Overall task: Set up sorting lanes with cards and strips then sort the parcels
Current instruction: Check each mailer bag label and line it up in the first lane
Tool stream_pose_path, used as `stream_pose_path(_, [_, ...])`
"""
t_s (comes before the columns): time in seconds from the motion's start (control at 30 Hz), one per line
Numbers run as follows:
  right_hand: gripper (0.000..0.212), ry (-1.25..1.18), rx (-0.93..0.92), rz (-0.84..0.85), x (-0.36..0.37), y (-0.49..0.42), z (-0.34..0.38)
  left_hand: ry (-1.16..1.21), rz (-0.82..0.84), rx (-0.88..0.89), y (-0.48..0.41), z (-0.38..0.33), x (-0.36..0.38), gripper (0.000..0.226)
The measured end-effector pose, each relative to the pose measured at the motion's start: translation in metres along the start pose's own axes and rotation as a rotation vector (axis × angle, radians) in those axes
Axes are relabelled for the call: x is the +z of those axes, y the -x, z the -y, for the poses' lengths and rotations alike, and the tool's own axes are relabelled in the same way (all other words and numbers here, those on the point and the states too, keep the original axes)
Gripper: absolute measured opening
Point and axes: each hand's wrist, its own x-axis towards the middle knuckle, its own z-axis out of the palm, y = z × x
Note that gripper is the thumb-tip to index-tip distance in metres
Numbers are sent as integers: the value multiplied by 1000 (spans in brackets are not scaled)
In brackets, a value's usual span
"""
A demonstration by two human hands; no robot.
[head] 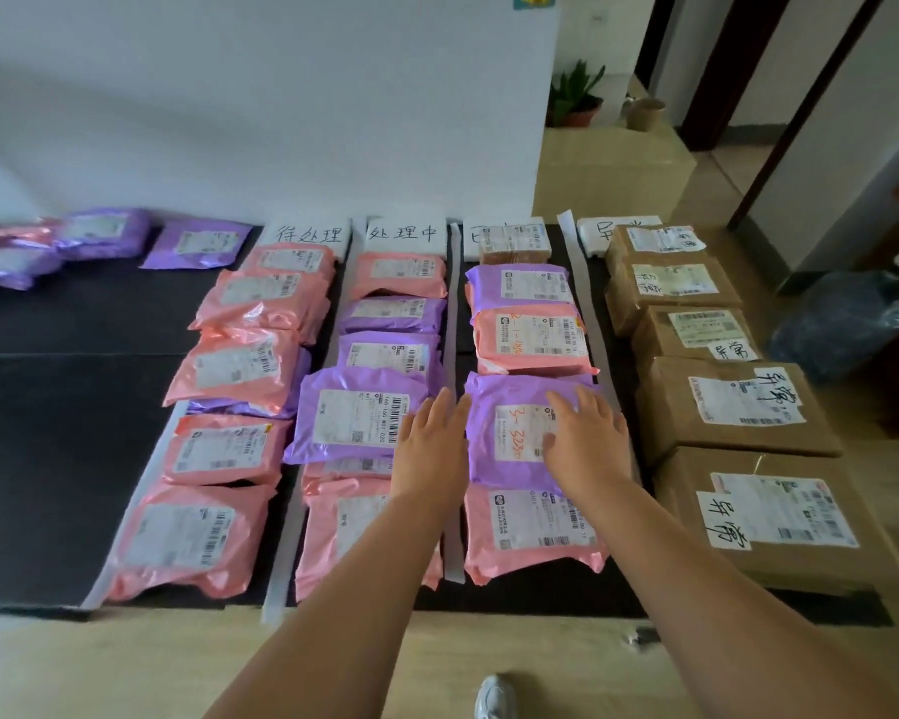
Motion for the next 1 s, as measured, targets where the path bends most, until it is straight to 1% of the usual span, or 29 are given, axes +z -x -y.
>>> stream_pose_path(0.07, [57,-7,-30,-43,-6,4,20,19,-45,-31,7,12,-12,73])
stream_pose_path(0.13, [52,-32,-65,-80,-12,11,44,42,-76,-60,16,28,-23,67])
stream_pose_path(0.27, [53,-38,-145,-100,-17,33,106,49,-124,-113,46,77,-44,61])
stream_pose_path(0.37, [54,-54,-217,-117,-14,57,166,78,-146,-171,78,128,-62,61])
stream_pose_path(0.47, [58,-69,-261,-74,-3,86,233,105,-148,-227,118,188,-80,62])
stream_pose_path(0.6, [57,-88,-302,-58,15,126,323,106,-190,-345,177,273,-101,61])
stream_pose_path(0.7, [58,-99,-339,-73,27,151,384,93,-176,-433,215,328,-116,61])
stream_pose_path(0.83, [55,-137,-399,-82,39,182,452,93,-179,-473,256,388,-136,60])
stream_pose_path(1.0, [54,-177,-444,-79,48,195,523,98,-211,-525,275,449,-155,58])
